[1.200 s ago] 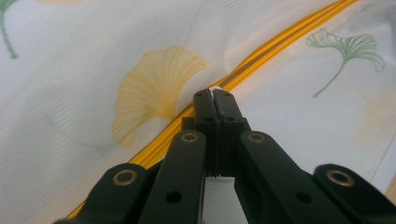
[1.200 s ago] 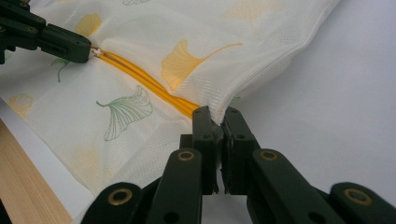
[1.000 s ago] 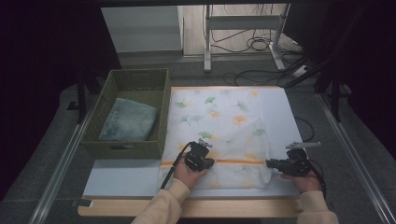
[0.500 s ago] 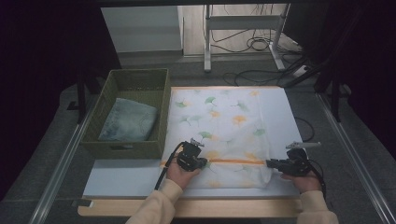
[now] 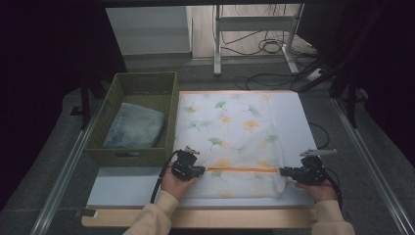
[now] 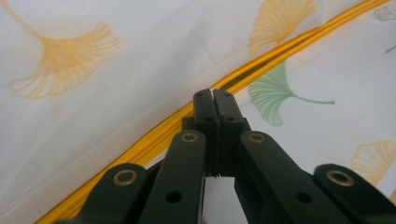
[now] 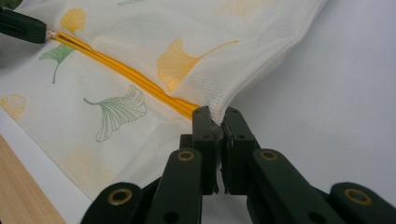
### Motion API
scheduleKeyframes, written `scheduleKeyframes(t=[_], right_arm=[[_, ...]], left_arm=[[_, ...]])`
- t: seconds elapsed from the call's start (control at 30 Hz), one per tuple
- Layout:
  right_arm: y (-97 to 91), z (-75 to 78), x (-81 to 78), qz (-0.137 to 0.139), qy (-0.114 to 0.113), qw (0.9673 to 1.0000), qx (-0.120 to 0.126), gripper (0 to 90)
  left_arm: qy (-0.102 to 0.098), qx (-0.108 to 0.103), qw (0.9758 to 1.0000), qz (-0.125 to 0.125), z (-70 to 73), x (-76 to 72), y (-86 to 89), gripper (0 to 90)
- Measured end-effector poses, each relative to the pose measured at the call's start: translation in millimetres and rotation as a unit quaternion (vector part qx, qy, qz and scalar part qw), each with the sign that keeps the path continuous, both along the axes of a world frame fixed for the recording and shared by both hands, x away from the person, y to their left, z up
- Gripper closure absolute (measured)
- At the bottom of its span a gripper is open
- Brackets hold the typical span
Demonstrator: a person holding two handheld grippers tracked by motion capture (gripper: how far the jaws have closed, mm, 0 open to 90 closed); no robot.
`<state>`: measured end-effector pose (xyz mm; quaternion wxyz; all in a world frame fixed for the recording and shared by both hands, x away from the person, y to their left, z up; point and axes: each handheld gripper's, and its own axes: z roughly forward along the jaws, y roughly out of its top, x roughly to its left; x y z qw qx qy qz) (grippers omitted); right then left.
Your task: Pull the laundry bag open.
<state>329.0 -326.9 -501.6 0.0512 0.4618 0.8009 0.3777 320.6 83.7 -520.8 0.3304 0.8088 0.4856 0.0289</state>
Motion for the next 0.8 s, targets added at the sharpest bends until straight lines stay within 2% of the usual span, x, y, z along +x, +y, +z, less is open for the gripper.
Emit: scheduleKeyframes(t=[0.3, 0.53, 0.63, 0.8], right_arm=[[0.3, 0.2, -0.3, -0.001, -0.001, 1.0, -0.001, 85.2], [0.4, -0.6, 0.0, -0.001, 0.0, 1.0, -0.003, 85.2], [0.9, -1.3, 0.3, -0.002, -0.001, 1.0, -0.004, 85.2], [0.8, -1.8, 0.6, -0.002, -0.001, 1.0, -0.004, 85.2]], left_arm=[[-0.003, 0.008, 0.9999, 0.011, -1.2, -3.1, 11.0, 90.0], [-0.005, -0.003, 0.9999, 0.016, -1.2, -7.0, 15.6, 90.0], [-0.003, 0.002, 0.9999, 0.016, -2.4, -7.2, 19.1, 90.0], [-0.002, -0.003, 0.9997, 0.023, -3.8, -8.6, 25.6, 90.0]])
